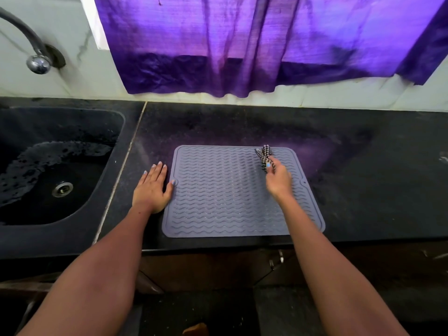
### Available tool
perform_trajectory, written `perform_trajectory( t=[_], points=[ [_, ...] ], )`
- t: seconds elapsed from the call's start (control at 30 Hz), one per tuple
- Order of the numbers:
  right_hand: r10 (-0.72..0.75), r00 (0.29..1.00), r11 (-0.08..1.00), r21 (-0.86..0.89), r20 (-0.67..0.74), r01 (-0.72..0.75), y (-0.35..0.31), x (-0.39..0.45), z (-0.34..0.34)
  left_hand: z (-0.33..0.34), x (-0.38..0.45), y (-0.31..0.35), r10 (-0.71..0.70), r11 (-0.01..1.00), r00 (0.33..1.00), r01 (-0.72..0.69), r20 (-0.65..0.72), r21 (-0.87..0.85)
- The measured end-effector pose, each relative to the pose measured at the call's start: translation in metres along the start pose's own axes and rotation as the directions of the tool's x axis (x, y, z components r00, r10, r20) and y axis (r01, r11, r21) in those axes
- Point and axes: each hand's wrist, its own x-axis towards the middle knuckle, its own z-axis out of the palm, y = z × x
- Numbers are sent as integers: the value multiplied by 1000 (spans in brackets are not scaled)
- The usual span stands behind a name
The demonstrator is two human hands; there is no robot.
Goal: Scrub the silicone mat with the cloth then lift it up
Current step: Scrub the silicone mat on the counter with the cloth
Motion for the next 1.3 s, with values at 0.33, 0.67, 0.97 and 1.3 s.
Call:
perform_trajectory(
  t=[0.33, 0.67, 0.97, 1.3],
  points=[
    [-198, 975, 806, -548, 106, 223, 53, -5, 27, 2, 1, -1, 0, 1000, 1000, 0, -4, 9],
    [28, 999, 995, -90, -16, -29, 24, 0, -2, -13, 18, 3, -39, 998, 998, 36, 55, 47],
    [-172, 983, 803, -570, 55, 173, 60, 1, 11, -2, 19, -2, -52, 997, 993, 46, 105, 59],
    [-47, 987, 991, -116, 153, 66, 59, 18, -6, 2, 18, -3, -56, 998, 997, 54, 46, 45]
  ],
)
